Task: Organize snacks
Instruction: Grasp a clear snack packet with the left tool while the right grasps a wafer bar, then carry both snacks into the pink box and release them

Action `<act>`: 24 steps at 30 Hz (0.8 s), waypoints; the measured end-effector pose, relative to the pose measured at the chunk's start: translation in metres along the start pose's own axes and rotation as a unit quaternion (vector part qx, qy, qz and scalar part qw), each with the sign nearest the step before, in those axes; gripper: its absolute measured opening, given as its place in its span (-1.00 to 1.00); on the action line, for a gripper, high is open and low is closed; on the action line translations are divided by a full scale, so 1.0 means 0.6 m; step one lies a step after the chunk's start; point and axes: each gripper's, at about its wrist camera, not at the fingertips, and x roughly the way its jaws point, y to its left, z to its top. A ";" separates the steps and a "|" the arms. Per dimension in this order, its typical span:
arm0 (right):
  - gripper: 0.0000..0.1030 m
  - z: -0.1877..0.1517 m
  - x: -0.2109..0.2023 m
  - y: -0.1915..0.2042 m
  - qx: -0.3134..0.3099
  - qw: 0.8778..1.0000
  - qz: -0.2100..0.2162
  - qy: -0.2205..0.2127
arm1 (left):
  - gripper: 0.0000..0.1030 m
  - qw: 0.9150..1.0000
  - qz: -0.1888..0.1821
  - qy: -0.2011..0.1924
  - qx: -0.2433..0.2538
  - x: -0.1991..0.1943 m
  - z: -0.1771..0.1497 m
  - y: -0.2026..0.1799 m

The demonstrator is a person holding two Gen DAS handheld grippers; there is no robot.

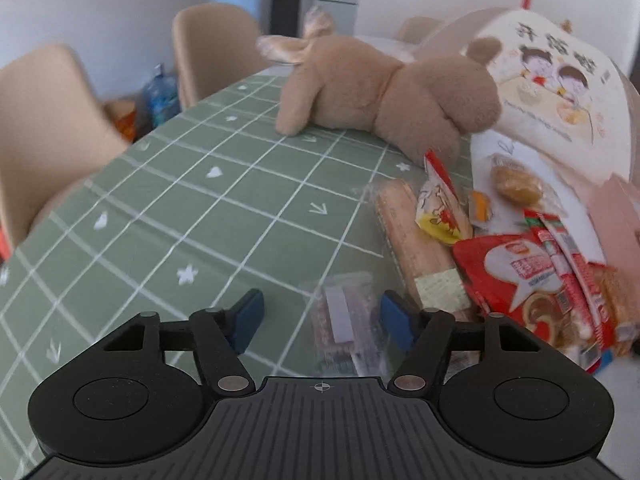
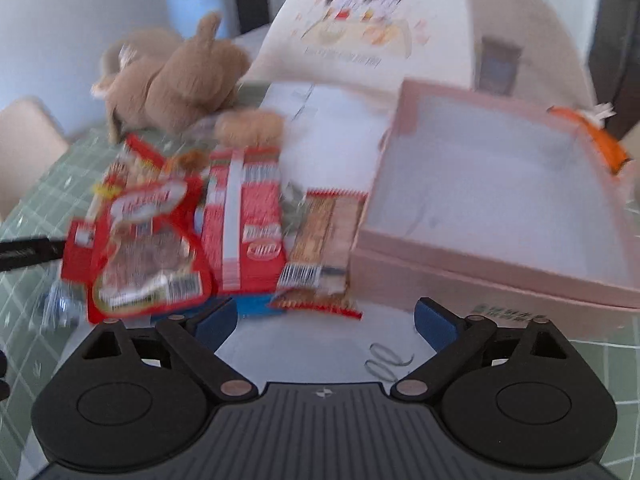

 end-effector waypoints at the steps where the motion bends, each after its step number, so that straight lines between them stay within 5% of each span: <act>1: 0.87 0.003 -0.001 0.002 0.015 1.000 -0.007 -0.013 | 0.21 1.000 0.000 -0.002 0.018 0.001 -0.001 -0.003; 2: 0.87 0.005 0.002 0.004 0.035 0.999 -0.013 -0.020 | -0.04 0.999 -0.001 -0.003 0.038 0.000 -0.003 -0.008; 6: 0.79 0.011 0.038 0.013 0.103 0.993 -0.051 -0.024 | -0.15 0.996 -0.029 0.007 0.085 -0.026 -0.025 -0.019; 8: 0.51 0.012 0.057 0.021 0.101 0.993 -0.062 -0.016 | -0.15 0.994 -0.042 0.016 0.100 -0.048 -0.043 -0.024; 9: 0.16 0.011 0.063 0.024 0.091 0.994 -0.057 -0.010 | -0.15 0.993 -0.048 0.022 0.107 -0.061 -0.054 -0.030; 10: 0.01 0.010 0.061 0.026 0.081 0.995 -0.050 -0.012 | -0.16 0.992 -0.054 0.027 0.110 -0.071 -0.064 -0.036; 18: -0.04 -0.061 -0.021 -0.009 -0.004 0.999 0.000 0.044 | -0.16 0.983 -0.135 0.070 0.103 -0.145 -0.137 -0.110; 24: 0.17 -0.093 -0.079 -0.032 -0.069 0.996 0.039 0.049 | -0.13 0.979 -0.122 0.076 0.142 -0.162 -0.159 -0.150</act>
